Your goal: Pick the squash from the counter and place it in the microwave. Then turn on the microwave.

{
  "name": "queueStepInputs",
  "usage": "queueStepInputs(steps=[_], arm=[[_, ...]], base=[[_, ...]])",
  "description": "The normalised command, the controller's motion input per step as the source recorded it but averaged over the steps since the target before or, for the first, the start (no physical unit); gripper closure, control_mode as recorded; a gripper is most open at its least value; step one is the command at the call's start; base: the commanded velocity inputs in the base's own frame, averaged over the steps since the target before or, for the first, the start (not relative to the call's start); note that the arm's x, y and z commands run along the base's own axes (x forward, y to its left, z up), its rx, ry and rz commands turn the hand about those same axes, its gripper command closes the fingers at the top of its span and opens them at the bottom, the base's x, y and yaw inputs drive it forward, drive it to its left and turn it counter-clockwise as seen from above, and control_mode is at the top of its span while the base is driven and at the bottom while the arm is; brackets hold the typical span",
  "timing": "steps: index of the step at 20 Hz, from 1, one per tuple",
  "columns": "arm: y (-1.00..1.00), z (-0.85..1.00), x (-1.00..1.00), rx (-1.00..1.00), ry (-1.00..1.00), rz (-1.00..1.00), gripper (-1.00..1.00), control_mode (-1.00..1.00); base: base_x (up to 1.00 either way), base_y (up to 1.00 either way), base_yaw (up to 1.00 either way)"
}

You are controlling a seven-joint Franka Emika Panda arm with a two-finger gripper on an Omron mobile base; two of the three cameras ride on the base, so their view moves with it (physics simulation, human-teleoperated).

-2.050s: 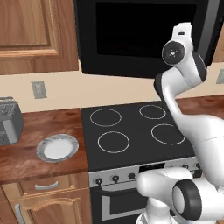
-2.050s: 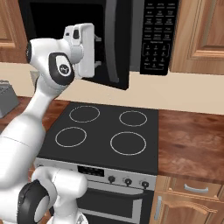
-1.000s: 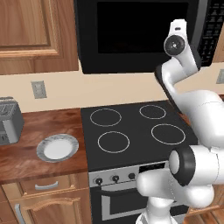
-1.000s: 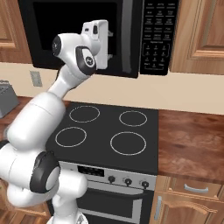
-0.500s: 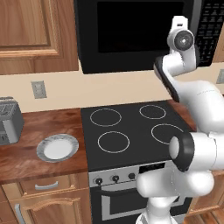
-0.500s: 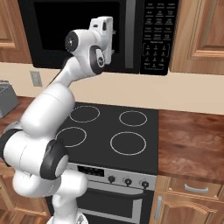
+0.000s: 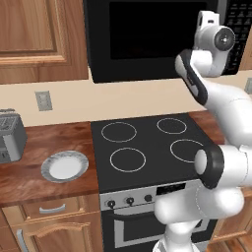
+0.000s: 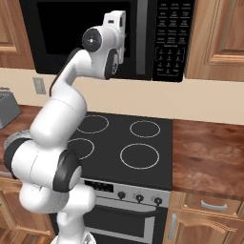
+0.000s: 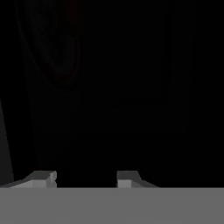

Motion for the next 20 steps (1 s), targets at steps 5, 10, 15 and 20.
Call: queueStepInputs(steps=[5,10,15,20], arm=[[0.01,-0.01,0.03,0.0,-0.03,0.14,-1.0,-1.0],[0.08,0.0,-0.06,0.01,-0.12,0.14,-1.0,-1.0],[0.08,0.12,-0.12,0.0,-0.19,0.1,-1.0,-1.0],[0.01,0.1,-0.17,0.0,-0.11,0.08,-1.0,-1.0]], base=[[0.0,0.0,0.0],[0.0,0.0,0.0],[0.0,0.0,0.0],[0.0,0.0,0.0]])
